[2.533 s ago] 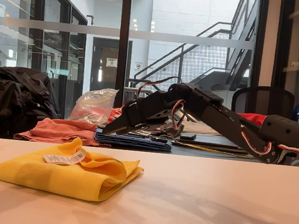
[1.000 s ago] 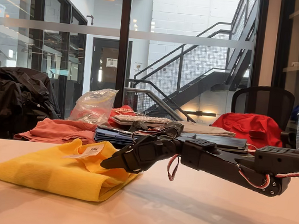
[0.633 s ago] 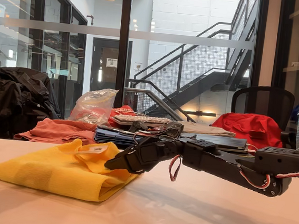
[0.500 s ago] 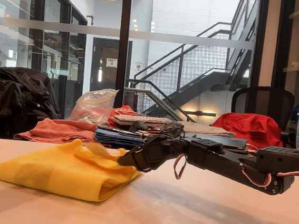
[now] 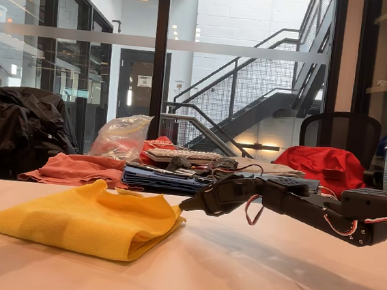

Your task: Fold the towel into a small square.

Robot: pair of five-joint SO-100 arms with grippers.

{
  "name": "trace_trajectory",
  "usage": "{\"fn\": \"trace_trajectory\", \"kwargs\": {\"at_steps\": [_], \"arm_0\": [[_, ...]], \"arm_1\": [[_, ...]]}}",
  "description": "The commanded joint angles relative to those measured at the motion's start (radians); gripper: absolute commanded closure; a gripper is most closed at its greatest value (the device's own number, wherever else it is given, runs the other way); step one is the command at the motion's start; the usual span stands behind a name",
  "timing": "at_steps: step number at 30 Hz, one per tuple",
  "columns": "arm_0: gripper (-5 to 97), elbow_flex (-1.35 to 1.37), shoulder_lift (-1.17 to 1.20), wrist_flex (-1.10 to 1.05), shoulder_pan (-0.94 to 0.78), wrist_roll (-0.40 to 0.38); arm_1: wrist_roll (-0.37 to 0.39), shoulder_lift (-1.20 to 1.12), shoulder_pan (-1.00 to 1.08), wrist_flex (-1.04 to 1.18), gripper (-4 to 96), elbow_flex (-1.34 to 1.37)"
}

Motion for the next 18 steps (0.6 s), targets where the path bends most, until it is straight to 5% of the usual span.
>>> {"fn": "trace_trajectory", "kwargs": {"at_steps": [1, 10, 18], "arm_0": [[70, -0.029, 0.029, -0.006, -0.008, 0.003], [69, -0.029, 0.031, 0.026, -0.058, 0.003], [69, -0.029, 0.232, 0.397, -0.057, 0.097]], "arm_1": [[-0.002, 0.003, -0.005, -0.005, 47.6, -0.005], [-0.002, -0.029, -0.017, -0.005, 47.6, -0.005], [-0.002, -0.034, -0.014, -0.006, 47.6, -0.005]]}}
